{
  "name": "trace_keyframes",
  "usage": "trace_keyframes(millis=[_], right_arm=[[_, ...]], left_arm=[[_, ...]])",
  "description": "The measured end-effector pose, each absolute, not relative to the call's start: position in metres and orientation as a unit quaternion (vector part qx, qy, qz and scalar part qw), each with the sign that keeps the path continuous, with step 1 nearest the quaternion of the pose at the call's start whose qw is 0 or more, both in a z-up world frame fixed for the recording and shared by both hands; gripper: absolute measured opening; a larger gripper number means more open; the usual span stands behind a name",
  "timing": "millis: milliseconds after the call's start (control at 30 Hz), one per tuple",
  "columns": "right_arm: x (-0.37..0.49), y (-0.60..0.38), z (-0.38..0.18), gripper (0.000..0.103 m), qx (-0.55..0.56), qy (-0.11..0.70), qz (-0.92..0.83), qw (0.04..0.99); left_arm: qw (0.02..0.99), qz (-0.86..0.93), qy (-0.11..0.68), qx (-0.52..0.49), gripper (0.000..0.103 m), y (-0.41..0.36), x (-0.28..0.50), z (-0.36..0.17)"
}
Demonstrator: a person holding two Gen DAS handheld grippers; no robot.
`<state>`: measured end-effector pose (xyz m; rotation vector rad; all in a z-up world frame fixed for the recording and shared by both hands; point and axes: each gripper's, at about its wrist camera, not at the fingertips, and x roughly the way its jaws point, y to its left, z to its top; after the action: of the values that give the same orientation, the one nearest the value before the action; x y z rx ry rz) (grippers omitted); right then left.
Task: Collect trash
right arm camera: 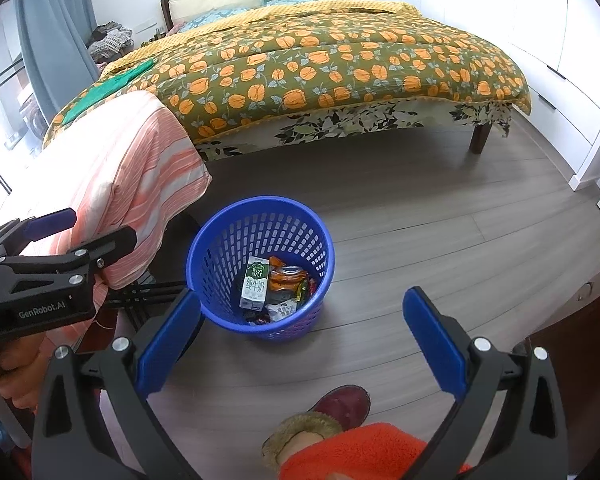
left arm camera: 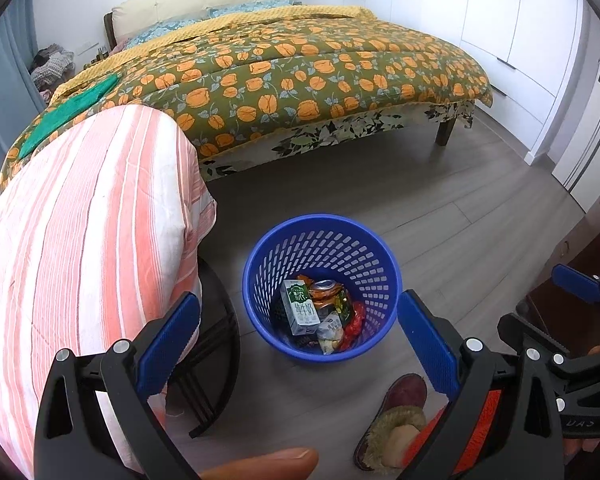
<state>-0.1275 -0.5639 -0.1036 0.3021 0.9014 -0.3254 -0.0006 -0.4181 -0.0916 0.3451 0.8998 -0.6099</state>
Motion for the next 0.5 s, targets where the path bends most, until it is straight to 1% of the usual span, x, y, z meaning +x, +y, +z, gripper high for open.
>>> trace_keyframes(millis=[500], right_arm=[[-0.1273,-0.5629,-0.1037,0.098,0.145,0.432,-0.156,0.876]], left_arm=[[0.840,-0.289,0.429,0.163,0.098,-0.4167,-0.0018,-0.0948]])
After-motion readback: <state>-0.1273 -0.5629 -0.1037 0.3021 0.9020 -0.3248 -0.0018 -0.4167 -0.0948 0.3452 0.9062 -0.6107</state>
